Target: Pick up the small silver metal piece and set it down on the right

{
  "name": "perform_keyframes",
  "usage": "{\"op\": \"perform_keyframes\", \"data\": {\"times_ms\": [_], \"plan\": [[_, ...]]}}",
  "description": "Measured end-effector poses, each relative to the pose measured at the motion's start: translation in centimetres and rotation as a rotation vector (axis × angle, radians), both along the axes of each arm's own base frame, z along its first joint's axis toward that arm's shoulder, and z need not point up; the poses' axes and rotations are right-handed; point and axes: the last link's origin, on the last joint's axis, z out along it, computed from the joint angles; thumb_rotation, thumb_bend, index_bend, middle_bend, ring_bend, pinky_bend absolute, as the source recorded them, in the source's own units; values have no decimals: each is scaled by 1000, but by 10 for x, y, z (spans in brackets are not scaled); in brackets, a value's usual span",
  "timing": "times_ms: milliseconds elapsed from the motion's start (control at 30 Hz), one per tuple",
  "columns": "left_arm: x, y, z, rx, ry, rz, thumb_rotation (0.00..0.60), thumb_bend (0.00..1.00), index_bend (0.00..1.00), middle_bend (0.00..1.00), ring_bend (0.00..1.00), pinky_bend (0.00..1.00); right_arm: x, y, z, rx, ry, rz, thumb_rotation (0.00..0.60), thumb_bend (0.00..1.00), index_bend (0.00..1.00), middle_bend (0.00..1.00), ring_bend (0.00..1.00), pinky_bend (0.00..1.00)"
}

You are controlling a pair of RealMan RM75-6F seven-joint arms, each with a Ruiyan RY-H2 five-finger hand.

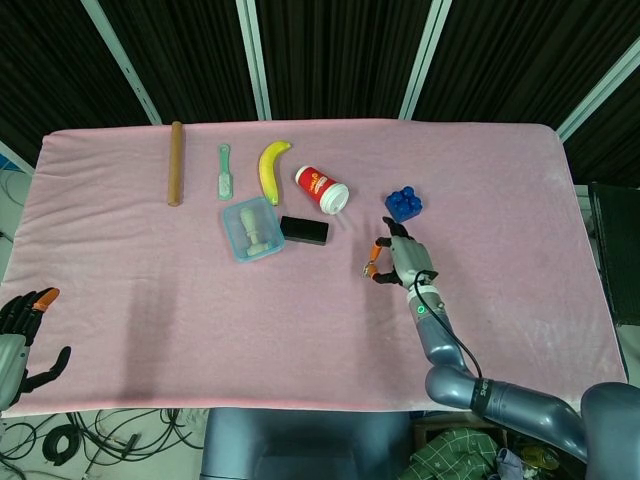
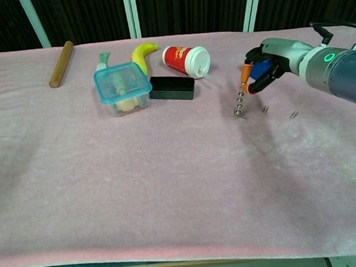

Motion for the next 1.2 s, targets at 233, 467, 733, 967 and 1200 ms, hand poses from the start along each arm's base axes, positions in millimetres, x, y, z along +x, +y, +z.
{"op": "perform_keyframes", "data": {"times_ms": [233, 467, 733, 967, 1200], "plan": [[0, 0, 0, 1, 1, 0, 600, 391, 70, 63, 0, 0, -4, -1, 0, 0, -2, -4, 600, 443, 662, 0, 5, 169], [0, 0, 0, 2, 1, 0, 600, 392, 71, 63, 0, 0, 2, -3, 10, -31, -11, 22, 600, 443, 662, 0, 5, 169], [0, 0, 0, 2, 1, -1, 600, 392, 70, 63, 0, 0, -8, -3, 33, -62, 17, 13, 600, 443, 661, 0, 5, 170], [0, 0, 0, 4, 4, 1, 600, 392, 70, 63, 0, 0, -28, 0, 43, -49, 75, -16, 600, 442, 662, 0, 5, 169], [1, 0, -1, 7, 7, 0, 600, 392, 70, 63, 0, 0, -35, 1, 40, -46, 49, -40, 600, 442, 662, 0, 5, 170]]}}
